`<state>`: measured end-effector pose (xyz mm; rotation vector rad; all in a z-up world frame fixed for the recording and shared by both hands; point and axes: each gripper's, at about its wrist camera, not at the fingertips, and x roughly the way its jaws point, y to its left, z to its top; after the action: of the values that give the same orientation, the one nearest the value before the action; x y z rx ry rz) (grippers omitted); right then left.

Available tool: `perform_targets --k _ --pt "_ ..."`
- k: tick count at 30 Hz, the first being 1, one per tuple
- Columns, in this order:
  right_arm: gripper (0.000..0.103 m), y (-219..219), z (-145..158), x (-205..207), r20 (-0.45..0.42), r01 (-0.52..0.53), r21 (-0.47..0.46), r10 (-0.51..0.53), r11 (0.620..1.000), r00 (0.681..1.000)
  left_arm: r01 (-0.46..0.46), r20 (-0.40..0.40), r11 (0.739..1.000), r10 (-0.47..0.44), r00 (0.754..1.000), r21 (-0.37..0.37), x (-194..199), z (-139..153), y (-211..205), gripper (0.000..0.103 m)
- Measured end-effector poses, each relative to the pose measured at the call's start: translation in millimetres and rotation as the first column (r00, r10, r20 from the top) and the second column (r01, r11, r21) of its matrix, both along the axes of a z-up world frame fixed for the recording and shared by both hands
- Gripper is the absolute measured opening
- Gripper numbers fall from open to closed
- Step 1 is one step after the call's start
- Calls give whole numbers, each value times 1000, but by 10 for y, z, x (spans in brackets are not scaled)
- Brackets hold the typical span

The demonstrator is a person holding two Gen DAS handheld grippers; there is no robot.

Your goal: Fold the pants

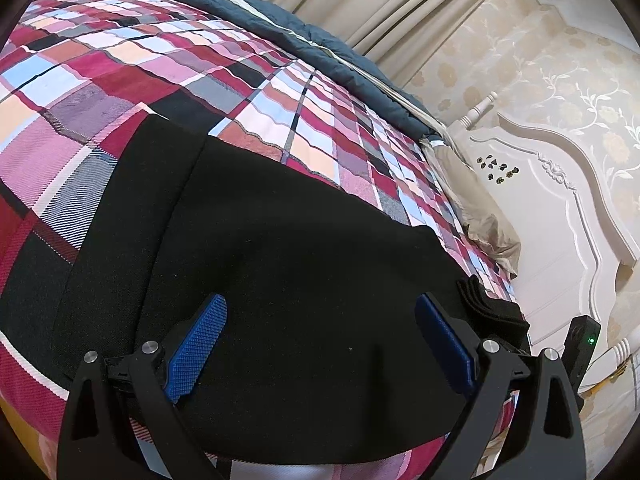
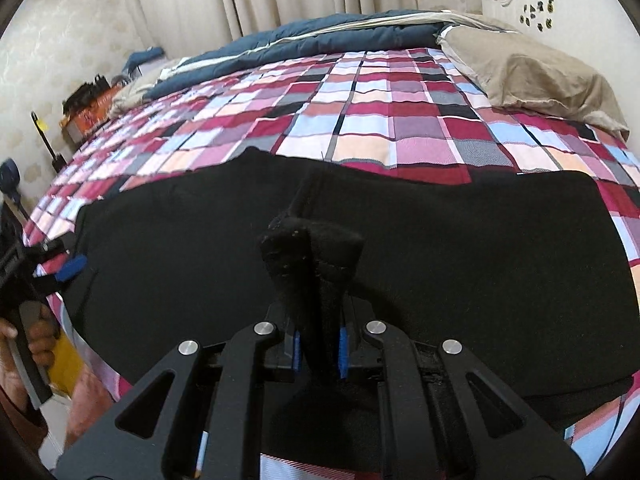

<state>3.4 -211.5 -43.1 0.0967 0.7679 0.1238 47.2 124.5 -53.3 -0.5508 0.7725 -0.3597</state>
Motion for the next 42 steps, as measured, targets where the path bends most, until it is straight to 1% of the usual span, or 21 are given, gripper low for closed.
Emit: perform_targets --k 8,17,25,29,31,35,39,42 --pt "13 100 -37 -17 -3 -10 -79 10 997 1000 -1 2 1000 1 1000 8 7 -2 -17 94" --pt "14 163 -53 -28 0 -15 -116 15 993 1000 0 3 1000 0 1000 8 6 -1 -14 94" --pt "14 278 -46 -64 4 -41 -119 42 992 999 0 3 1000 0 1000 9 2 0 -21 94" --pt "16 348 -64 -81 5 -50 -149 52 987 999 0 3 1000 0 1000 10 2 1 -25 94" --pt "21 350 -69 -87 1 -54 -136 54 989 999 0 4 1000 0 1000 11 0 2 -28 94" --pt "27 381 -56 -128 -3 -70 -101 70 992 998 1 4 1000 -1 1000 14 8 1 -22 94" --pt "46 440 -29 -249 -6 -118 -35 118 992 993 4 5 1000 -4 1000 19 27 -9 6 94" --pt "58 496 -30 -384 -28 -204 37 205 978 978 4 5 1000 -4 1000 21 27 -10 7 94"
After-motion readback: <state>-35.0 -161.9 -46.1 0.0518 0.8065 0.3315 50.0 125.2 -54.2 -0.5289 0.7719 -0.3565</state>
